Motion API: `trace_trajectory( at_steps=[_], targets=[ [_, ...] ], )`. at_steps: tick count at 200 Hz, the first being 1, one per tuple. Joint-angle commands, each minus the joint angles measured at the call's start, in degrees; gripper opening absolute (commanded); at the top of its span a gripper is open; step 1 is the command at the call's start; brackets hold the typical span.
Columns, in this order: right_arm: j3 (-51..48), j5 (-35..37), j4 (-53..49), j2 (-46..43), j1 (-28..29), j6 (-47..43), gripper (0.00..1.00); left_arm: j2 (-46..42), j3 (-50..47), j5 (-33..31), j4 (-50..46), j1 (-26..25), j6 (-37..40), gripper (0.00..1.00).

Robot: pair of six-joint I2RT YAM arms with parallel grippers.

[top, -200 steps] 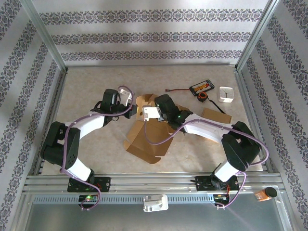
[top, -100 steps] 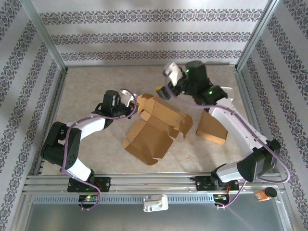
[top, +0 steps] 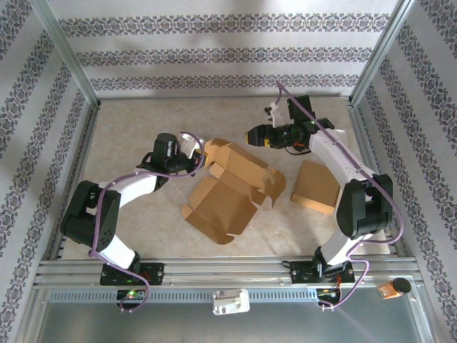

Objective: Fold the paper box

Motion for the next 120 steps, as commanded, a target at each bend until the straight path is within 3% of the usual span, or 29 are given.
trace_trajectory(
  at_steps=[1, 41, 120],
  targets=[
    [-1.42, -3.76, -0.24, 1.19, -0.12, 0.64, 0.72, -0.72, 2.00, 0.67, 1.25, -0.68, 1.50, 0.00],
    [-3.13, -1.53, -0.29, 2.62, 0.79, -1.17, 0.65, -0.62, 2.18, 0.73, 1.64, -0.84, 0.84, 0.00],
    [-2.91, -1.20, -0.84, 3.98, 2.34, -1.41, 0.67, -0.10, 3.34, 0.41, -0.51, -1.16, 1.59, 0.00]
  ],
)
